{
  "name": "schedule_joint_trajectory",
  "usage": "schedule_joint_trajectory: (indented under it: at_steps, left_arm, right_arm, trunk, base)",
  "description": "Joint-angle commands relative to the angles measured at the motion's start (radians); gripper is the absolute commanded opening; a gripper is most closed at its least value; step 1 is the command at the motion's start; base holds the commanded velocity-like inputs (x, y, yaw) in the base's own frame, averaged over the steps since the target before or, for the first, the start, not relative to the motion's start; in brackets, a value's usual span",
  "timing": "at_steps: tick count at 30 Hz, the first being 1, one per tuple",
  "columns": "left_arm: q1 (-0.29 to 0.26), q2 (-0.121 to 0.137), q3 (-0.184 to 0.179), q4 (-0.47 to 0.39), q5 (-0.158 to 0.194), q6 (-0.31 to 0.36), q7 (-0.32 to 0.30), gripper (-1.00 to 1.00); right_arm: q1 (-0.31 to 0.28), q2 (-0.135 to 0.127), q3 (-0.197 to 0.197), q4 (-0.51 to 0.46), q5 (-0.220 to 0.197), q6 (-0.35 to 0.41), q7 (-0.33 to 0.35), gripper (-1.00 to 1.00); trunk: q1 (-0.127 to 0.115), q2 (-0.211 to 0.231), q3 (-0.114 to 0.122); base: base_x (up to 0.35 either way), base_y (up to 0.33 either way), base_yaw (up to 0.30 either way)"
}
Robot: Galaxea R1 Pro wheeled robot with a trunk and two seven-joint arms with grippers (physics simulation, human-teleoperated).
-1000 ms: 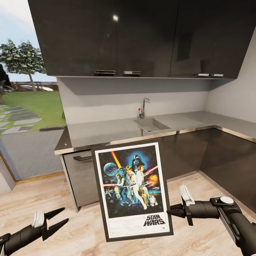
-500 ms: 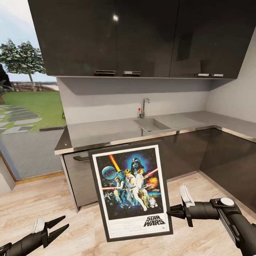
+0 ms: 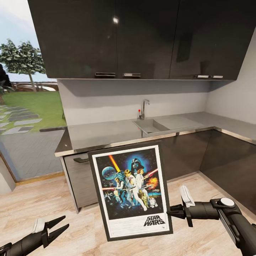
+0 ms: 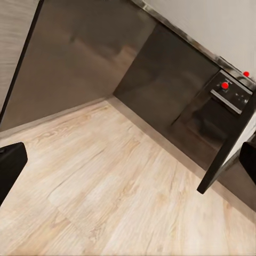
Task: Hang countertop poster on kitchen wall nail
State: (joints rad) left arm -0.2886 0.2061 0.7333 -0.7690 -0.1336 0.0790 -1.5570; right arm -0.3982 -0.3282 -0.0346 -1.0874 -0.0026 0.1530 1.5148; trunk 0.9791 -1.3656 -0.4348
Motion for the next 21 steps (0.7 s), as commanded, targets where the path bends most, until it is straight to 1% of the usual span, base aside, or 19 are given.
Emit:
schedule_joint_trajectory:
  at_steps: [1,9,12,13,14,16,21]
  left_arm:
    - [-0.001,-0.001,0.005,-0.001,-0.009,0.008,-0.006,1.00]
    - [-0.001,-0.002,0.005,-0.001,-0.009,0.009,-0.006,1.00]
    - [-0.001,-0.002,0.005,-0.001,-0.009,0.009,-0.006,1.00]
    - [-0.001,-0.002,0.005,-0.001,-0.009,0.010,-0.006,1.00]
    - [-0.001,-0.001,0.005,-0.001,-0.009,0.010,-0.006,1.00]
    - [-0.001,-0.002,0.005,-0.001,-0.009,0.010,-0.006,1.00]
    - [-0.001,-0.002,0.003,-0.001,-0.009,0.010,-0.006,1.00]
  right_arm:
    - [-0.001,0.000,-0.001,0.000,0.000,0.013,0.006,-1.00]
    - [-0.001,0.000,-0.001,0.000,0.000,0.014,0.005,-1.00]
    - [-0.001,0.001,-0.035,0.002,0.000,0.015,0.004,-1.00]
    - [-0.001,0.001,-0.057,0.002,0.000,0.015,0.004,-1.00]
    - [0.001,0.001,-0.071,0.003,0.000,0.015,0.004,-1.00]
    - [0.002,0.001,-0.078,0.003,0.000,0.014,0.004,-1.00]
    - [0.002,0.001,-0.080,0.003,0.000,0.014,0.004,-1.00]
  trunk:
    - [-0.004,0.007,0.002]
    - [-0.035,0.063,0.027]
    - [-0.046,0.084,0.037]
    - [-0.050,0.091,0.040]
    - [-0.054,0.098,0.043]
    - [-0.061,0.112,0.049]
    - [-0.081,0.147,0.065]
  base:
    - [0.000,0.000,0.000]
    - [0.000,0.000,0.000]
    - [0.000,0.000,0.000]
    - [0.000,0.000,0.000]
    - [0.000,0.000,0.000]
    - [0.000,0.000,0.000]
    - [0.000,0.000,0.000]
